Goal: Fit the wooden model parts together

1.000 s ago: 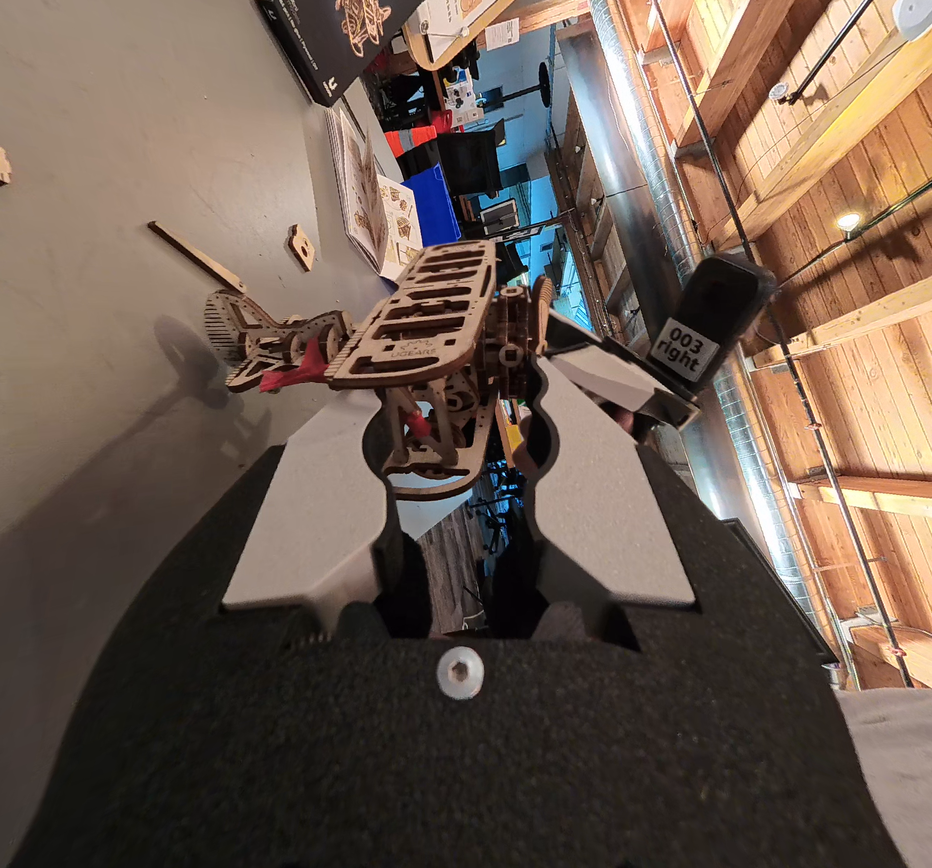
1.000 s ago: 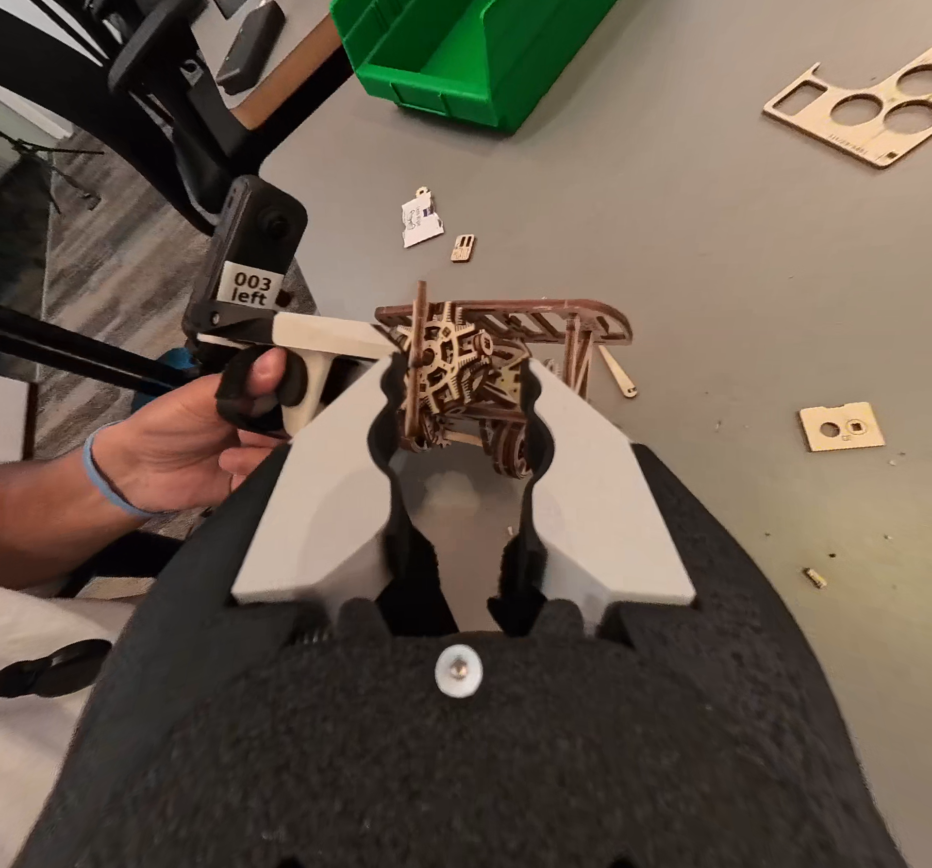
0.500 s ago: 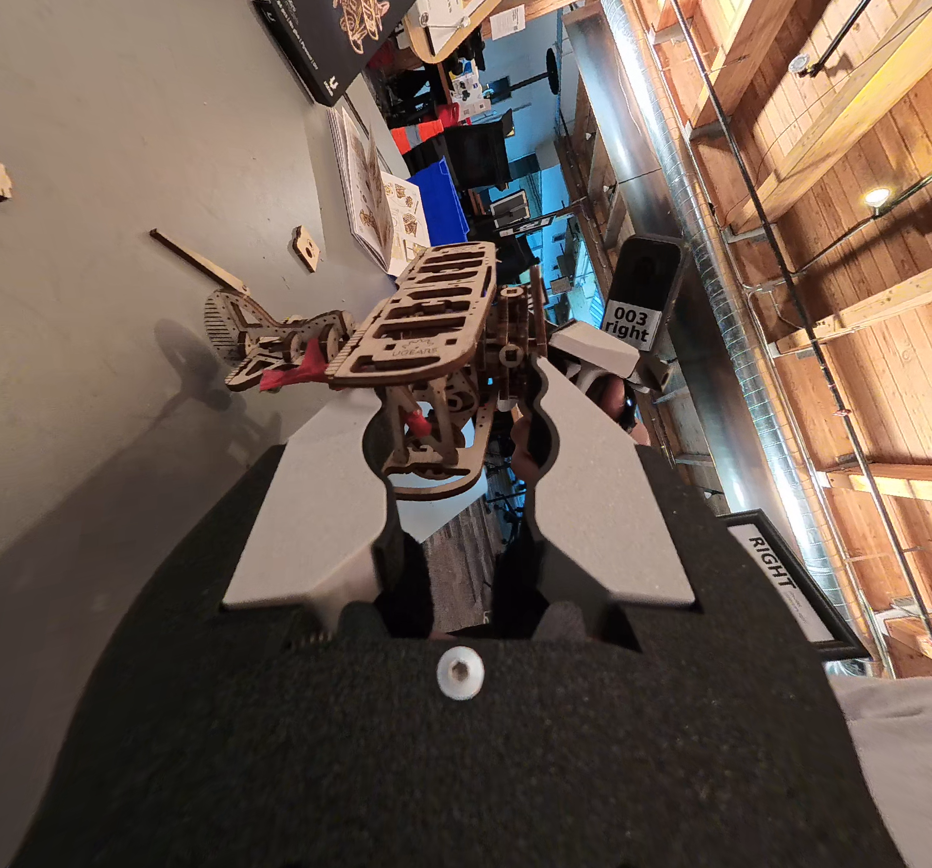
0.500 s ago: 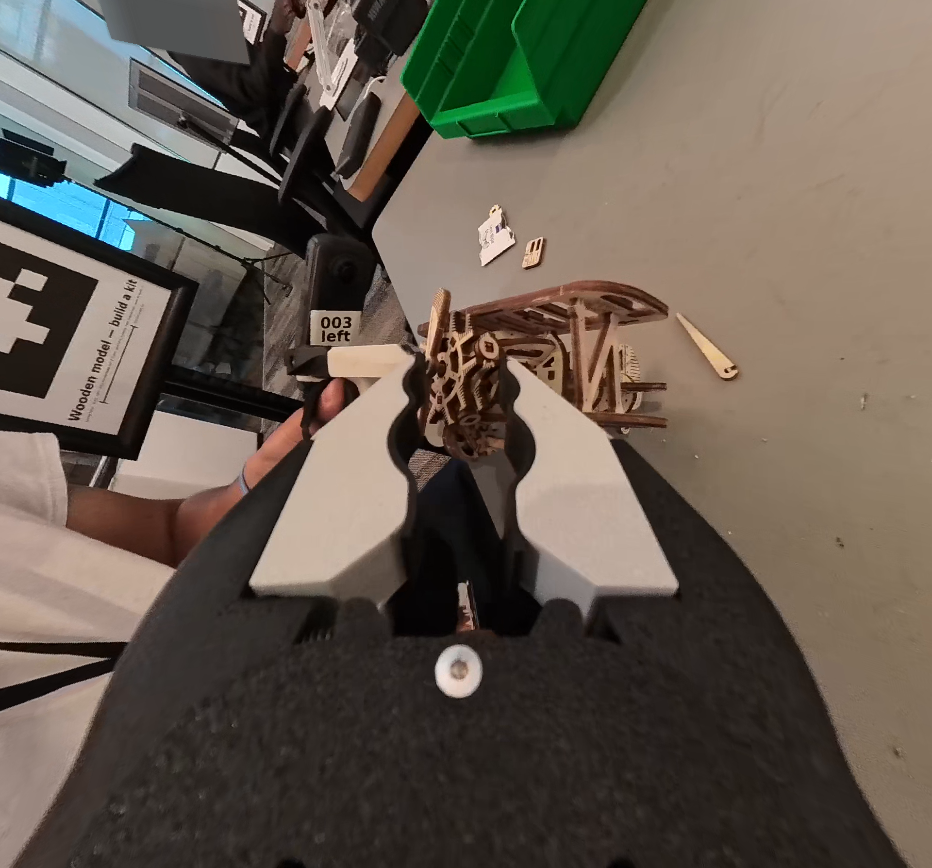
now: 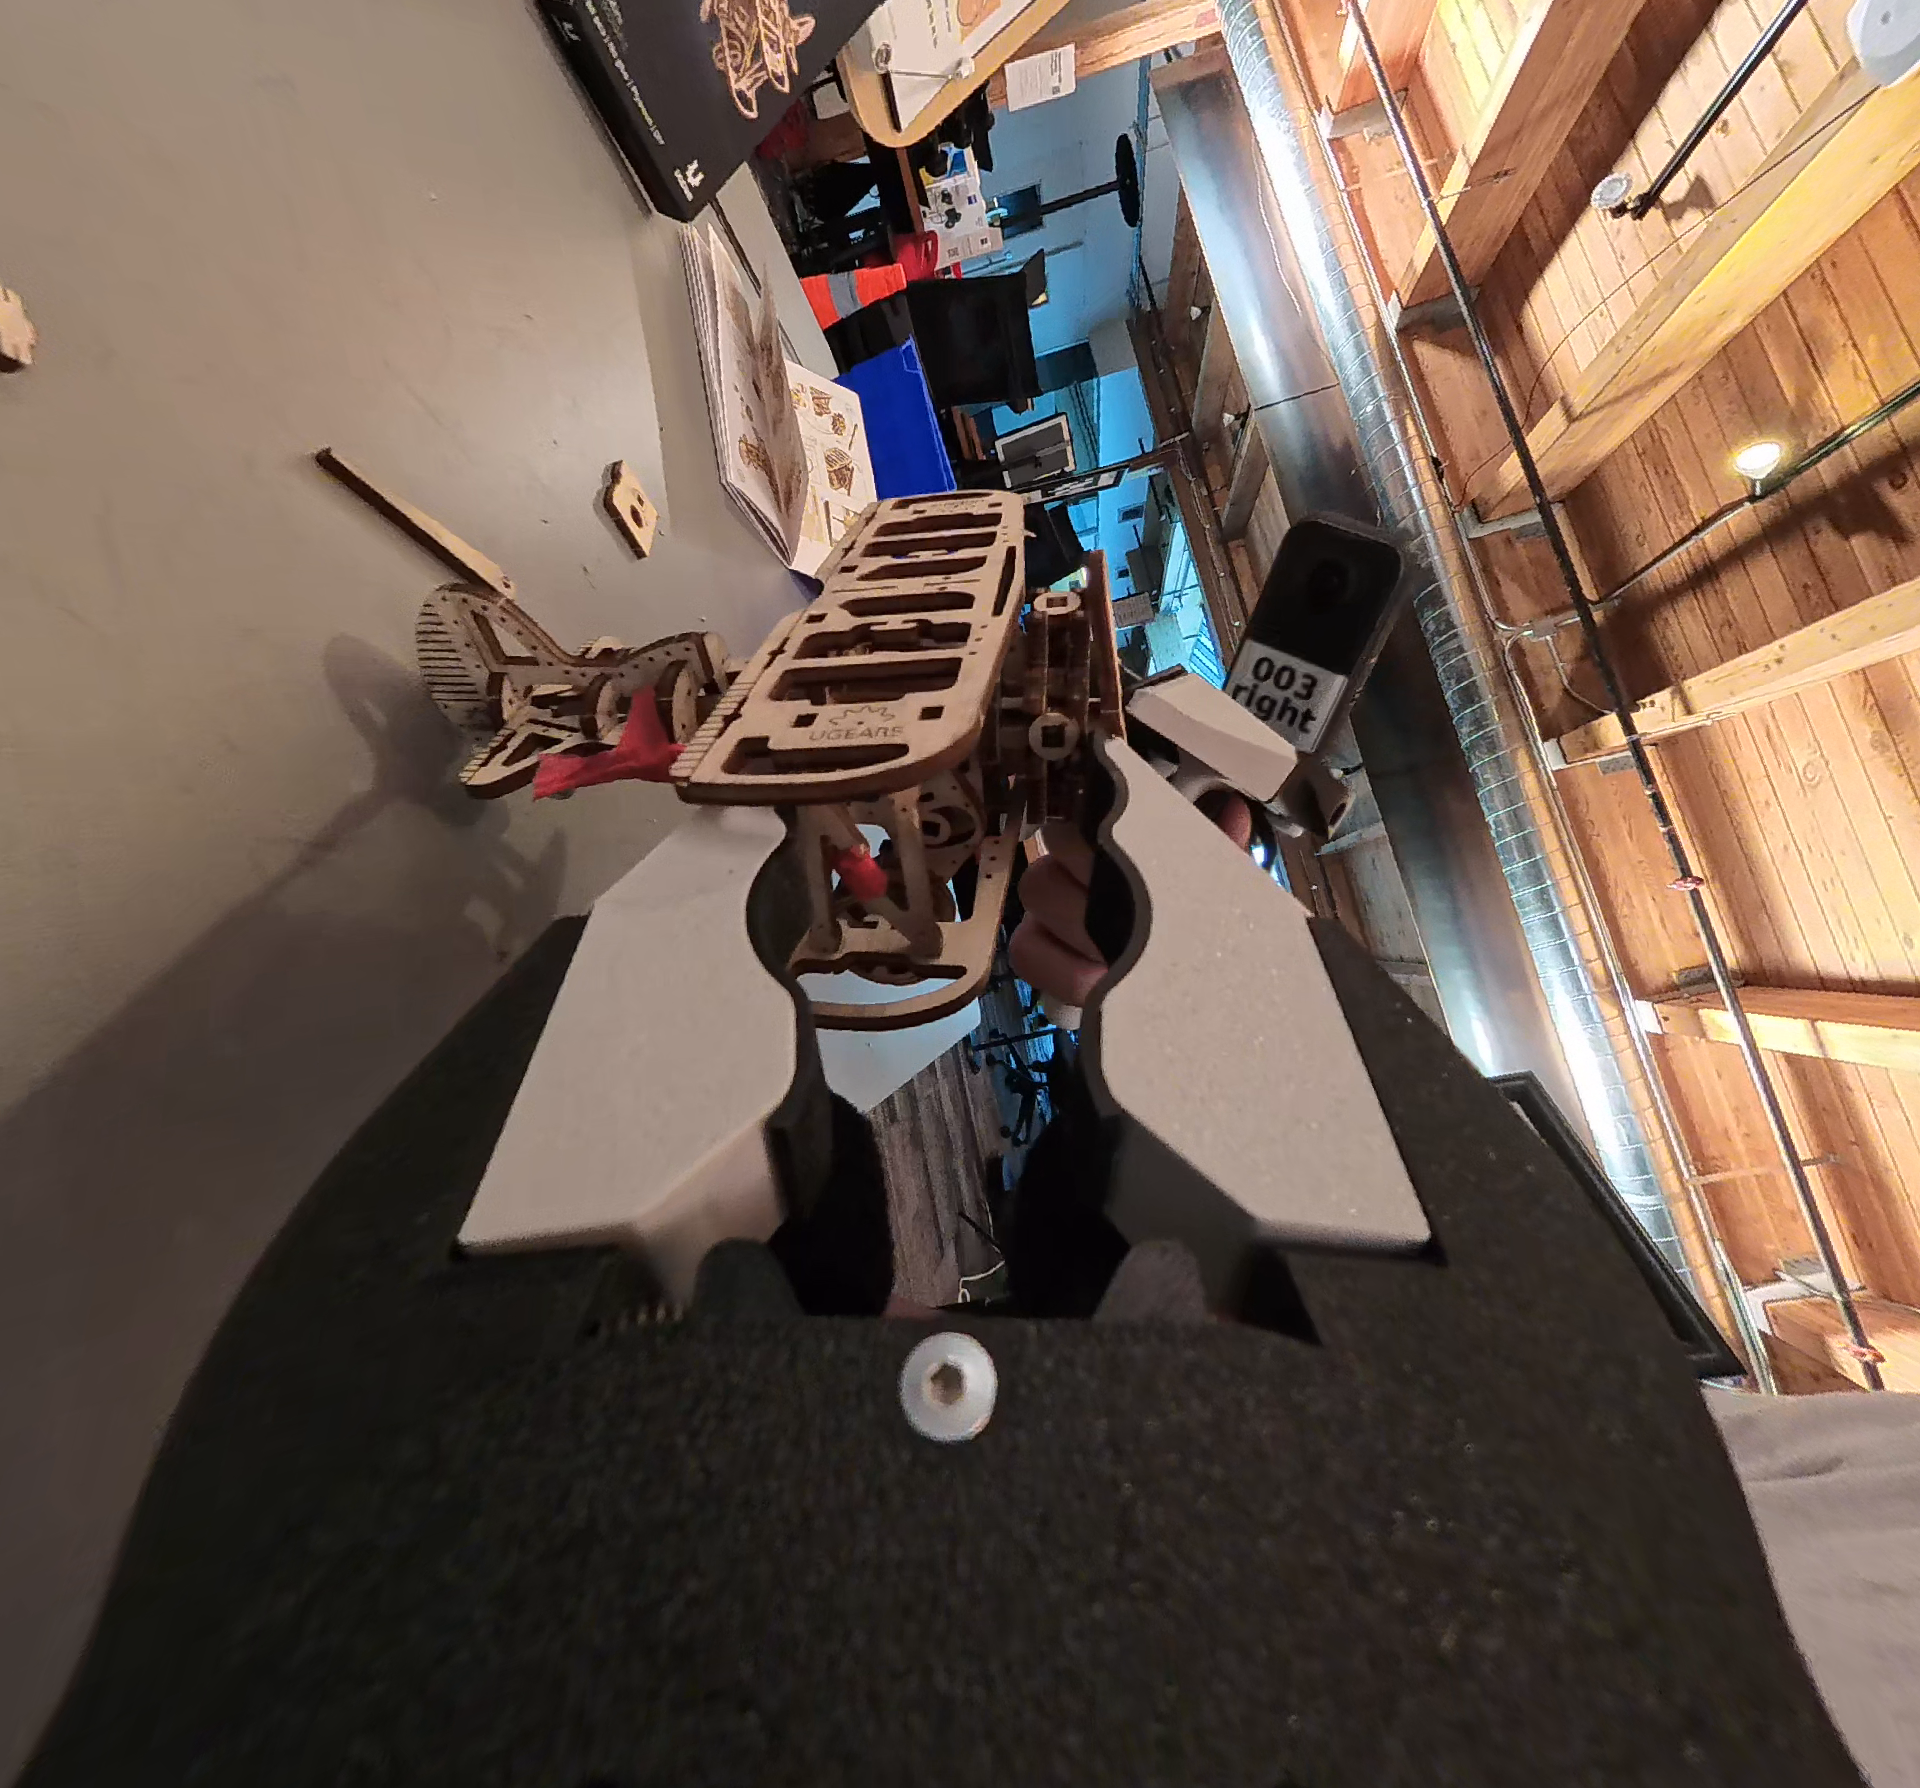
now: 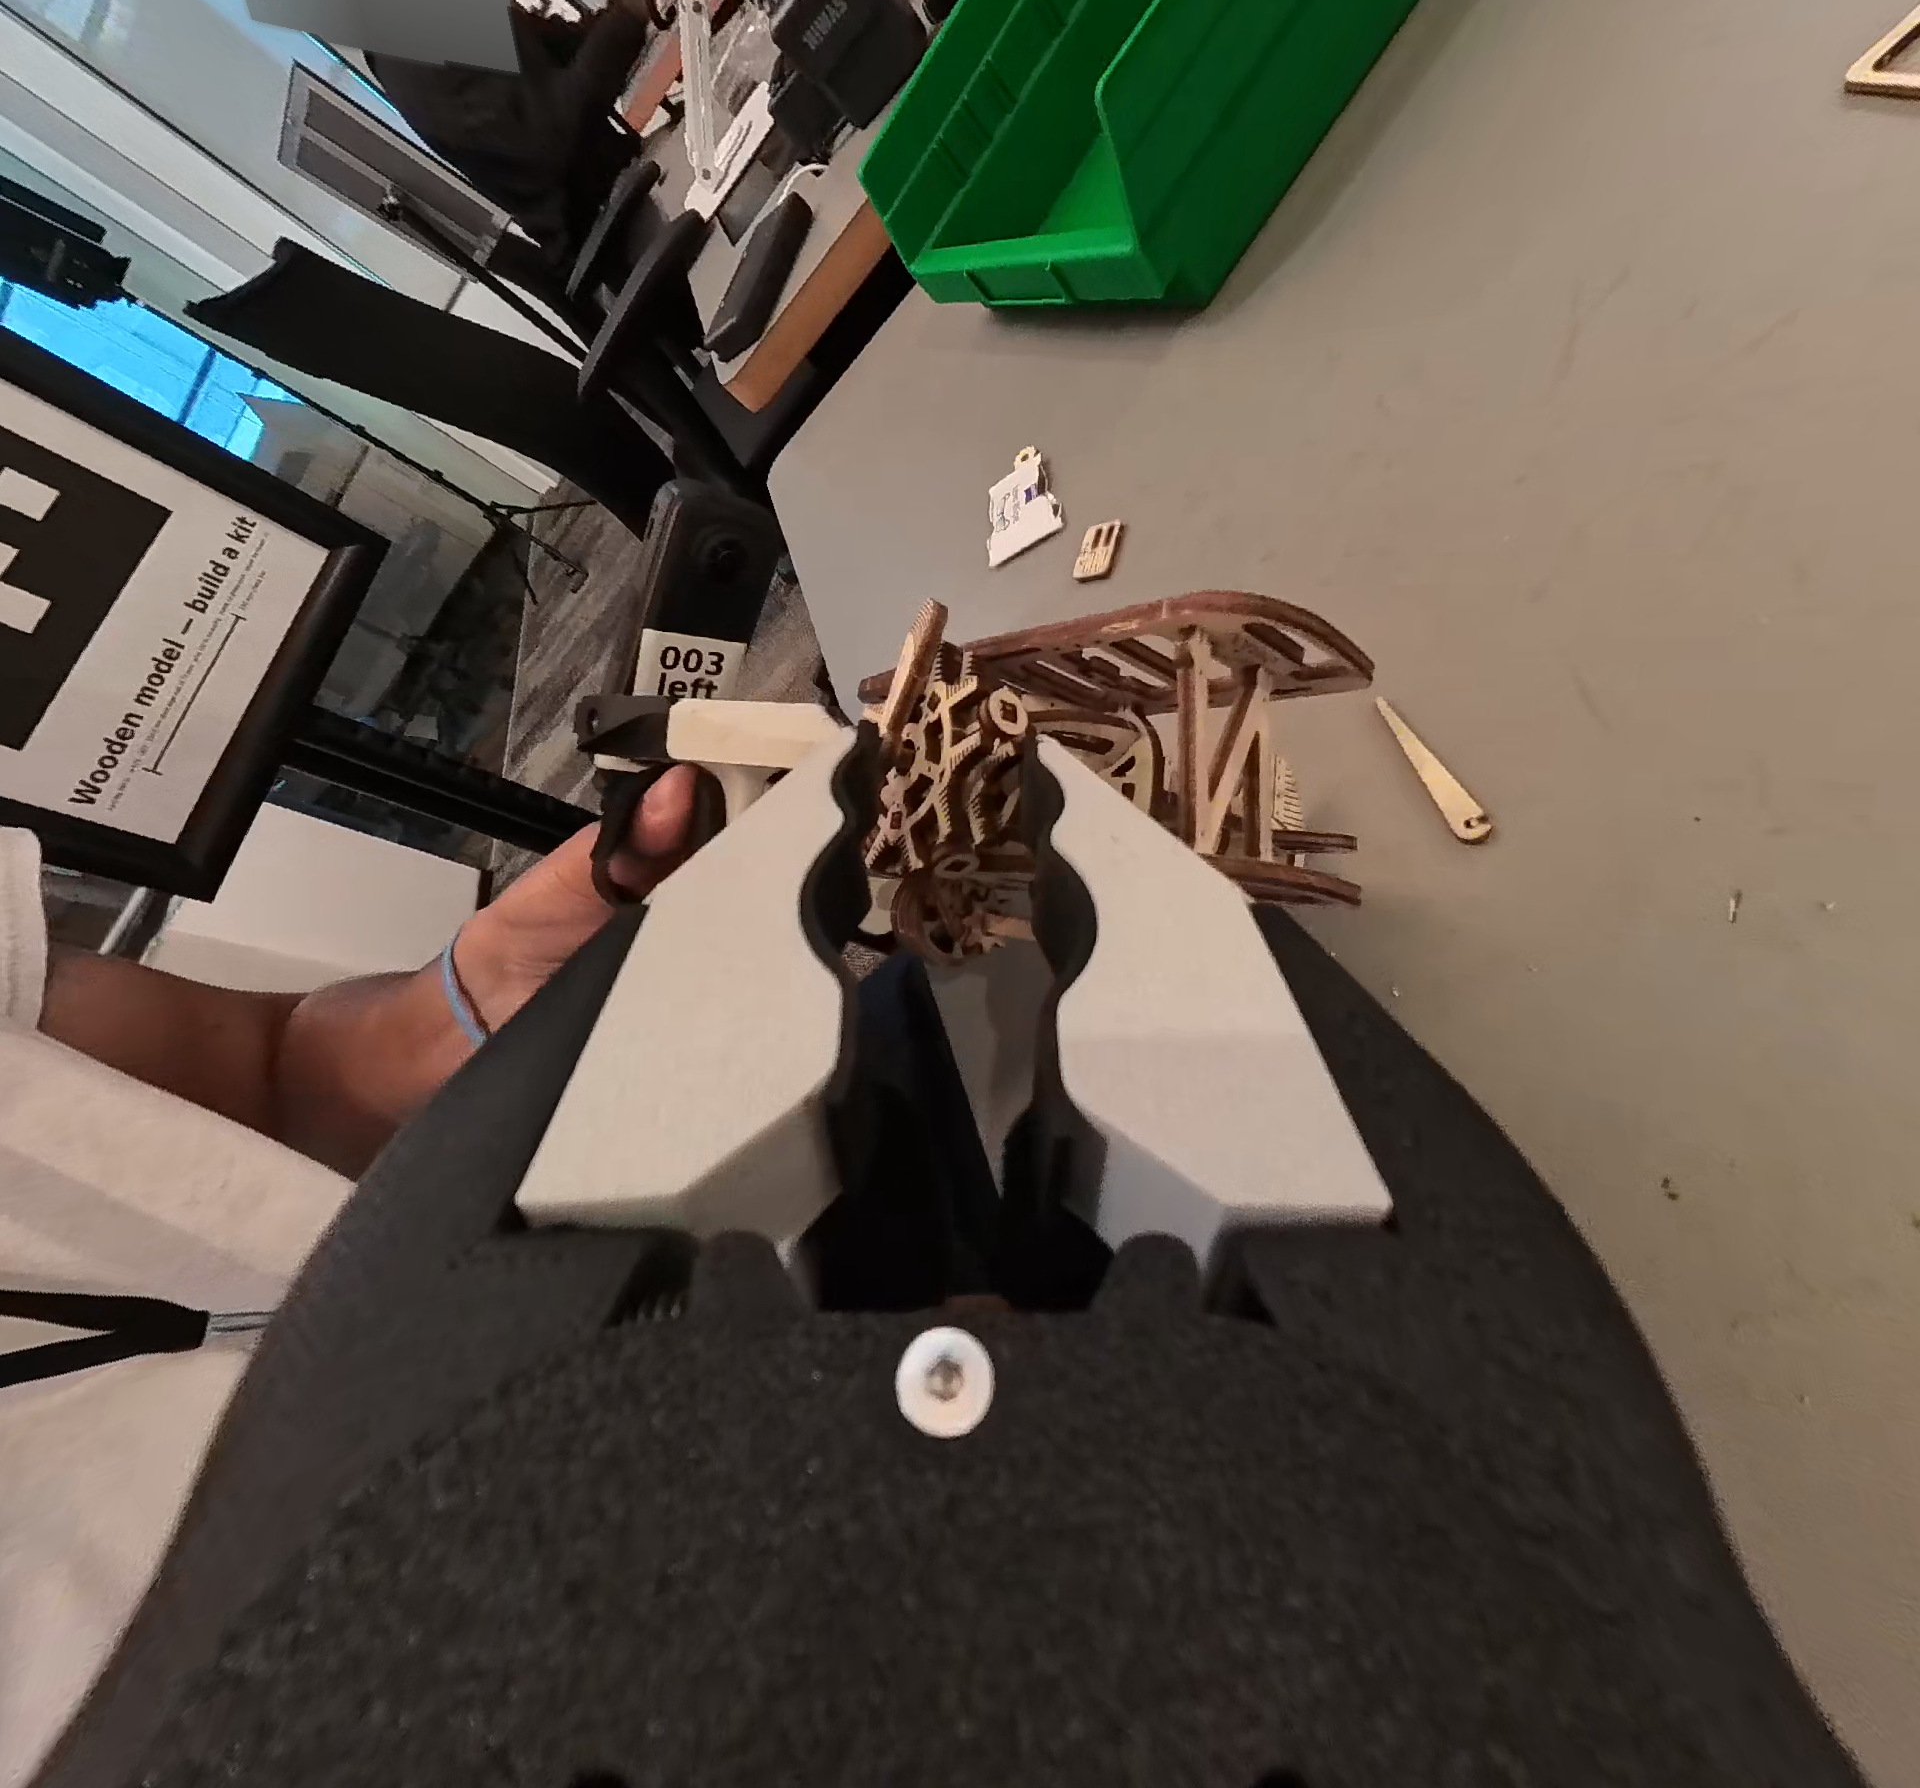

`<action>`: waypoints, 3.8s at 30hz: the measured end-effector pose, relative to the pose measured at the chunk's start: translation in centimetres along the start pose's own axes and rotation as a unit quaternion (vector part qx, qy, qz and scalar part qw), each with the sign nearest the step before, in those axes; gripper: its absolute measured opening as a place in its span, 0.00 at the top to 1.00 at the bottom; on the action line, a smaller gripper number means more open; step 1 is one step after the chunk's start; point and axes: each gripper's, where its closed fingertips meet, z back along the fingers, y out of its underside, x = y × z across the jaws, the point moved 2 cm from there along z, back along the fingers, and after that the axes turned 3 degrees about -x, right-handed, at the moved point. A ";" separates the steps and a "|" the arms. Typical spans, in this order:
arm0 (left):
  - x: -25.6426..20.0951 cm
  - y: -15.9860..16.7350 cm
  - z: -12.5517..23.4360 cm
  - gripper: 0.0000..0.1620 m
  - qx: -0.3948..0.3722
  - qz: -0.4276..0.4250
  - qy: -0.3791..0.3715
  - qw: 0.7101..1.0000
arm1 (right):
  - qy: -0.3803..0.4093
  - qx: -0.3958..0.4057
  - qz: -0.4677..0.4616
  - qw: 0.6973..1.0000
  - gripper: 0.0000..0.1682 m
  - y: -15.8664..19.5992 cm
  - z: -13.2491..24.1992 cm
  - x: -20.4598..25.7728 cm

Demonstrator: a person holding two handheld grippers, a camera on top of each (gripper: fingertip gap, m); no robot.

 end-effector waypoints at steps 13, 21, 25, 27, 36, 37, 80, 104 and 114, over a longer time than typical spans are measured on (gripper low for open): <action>0.0 -0.3 0.1 0.70 -0.011 0.005 -0.004 1.000 | 0.003 -0.011 0.012 1.000 0.84 -0.2 -0.4 0.0; 0.0 -0.3 0.1 0.70 -0.012 0.013 -0.001 1.000 | 0.006 -0.004 0.014 1.000 0.82 -0.3 -0.3 0.2; 0.0 -0.2 0.1 0.70 -0.010 0.016 0.002 1.000 | 0.009 0.000 0.014 1.000 0.82 -0.2 -0.3 0.3; -0.1 -0.1 0.1 0.70 -0.007 0.022 0.007 1.000 | 0.014 0.008 0.015 1.000 0.82 -0.2 -0.1 0.3; 0.0 -0.8 0.3 0.70 -0.012 0.036 0.017 0.999 | 0.067 0.036 0.089 0.993 0.86 -2.3 2.8 0.4; 0.0 -0.8 0.3 0.70 -0.012 0.035 0.016 0.999 | 0.061 0.023 0.113 0.991 0.90 -2.7 2.8 1.0; -0.8 -0.4 -0.8 0.70 -0.019 0.041 0.010 0.999 | 0.222 0.016 0.401 0.888 0.98 -0.1 0.8 2.2; -1.8 1.5 -5.4 0.70 -0.010 -0.027 -0.039 0.999 | 0.199 0.042 0.175 0.963 0.98 -0.6 5.4 -0.2; -1.8 1.8 -6.5 0.70 -0.010 -0.027 -0.039 0.999 | 0.199 0.050 0.163 0.965 0.98 -1.1 6.3 -1.2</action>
